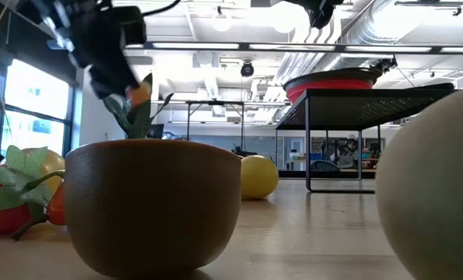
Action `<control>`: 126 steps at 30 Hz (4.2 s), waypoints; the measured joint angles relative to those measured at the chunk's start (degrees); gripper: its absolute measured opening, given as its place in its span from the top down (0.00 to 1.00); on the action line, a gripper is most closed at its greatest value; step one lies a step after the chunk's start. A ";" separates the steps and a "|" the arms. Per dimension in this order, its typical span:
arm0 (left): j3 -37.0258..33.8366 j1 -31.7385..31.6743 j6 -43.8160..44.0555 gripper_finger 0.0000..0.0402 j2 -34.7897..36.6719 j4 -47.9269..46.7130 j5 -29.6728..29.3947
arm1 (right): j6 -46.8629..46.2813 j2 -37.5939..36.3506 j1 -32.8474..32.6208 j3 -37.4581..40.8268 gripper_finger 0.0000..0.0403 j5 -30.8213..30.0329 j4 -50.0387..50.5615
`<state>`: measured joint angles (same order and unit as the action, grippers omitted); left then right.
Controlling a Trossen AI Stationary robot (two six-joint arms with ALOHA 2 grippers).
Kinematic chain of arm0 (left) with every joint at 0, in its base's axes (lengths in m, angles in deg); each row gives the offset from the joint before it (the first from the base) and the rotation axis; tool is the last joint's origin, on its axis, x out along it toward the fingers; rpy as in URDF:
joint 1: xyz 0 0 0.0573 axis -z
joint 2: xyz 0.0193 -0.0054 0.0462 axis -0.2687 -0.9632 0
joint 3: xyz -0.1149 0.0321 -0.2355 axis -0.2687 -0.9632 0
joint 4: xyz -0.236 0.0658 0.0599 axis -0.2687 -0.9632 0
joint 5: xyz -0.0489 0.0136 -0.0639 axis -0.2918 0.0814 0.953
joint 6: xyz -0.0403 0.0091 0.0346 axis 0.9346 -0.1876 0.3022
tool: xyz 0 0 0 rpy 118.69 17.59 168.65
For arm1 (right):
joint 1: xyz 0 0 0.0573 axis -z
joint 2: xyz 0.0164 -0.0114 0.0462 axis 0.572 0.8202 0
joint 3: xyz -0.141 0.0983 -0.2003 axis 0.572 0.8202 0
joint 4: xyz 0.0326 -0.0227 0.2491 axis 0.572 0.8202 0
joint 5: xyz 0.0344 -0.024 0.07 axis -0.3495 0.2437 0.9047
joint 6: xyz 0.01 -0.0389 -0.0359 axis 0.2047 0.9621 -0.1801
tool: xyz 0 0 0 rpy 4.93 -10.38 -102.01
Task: Pick & Place Fruit
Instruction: Put the pear into the strainer bowl on the shelf
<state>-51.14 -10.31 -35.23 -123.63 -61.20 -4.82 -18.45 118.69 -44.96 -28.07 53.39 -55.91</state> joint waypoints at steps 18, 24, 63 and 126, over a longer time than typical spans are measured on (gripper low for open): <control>6.76 -9.47 -3.82 0.64 1.62 18.23 8.42 | 5.06 0.00 0.09 0.00 0.99 -0.35 -5.51; 11.77 -9.45 -6.56 0.64 1.63 19.91 8.36 | 5.50 0.00 0.11 0.00 0.99 -4.47 -8.42; 14.17 -9.40 -1.38 0.64 -2.05 23.60 7.74 | 15.16 18.12 5.37 0.02 0.48 -1.50 -38.24; 14.07 -9.38 -2.08 0.64 -11.27 33.90 9.25 | 13.56 18.14 5.18 0.00 0.98 -1.98 -33.81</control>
<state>-37.07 -19.69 -37.32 -134.90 -27.30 4.43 -4.88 136.83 -39.78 -28.07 51.41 -89.71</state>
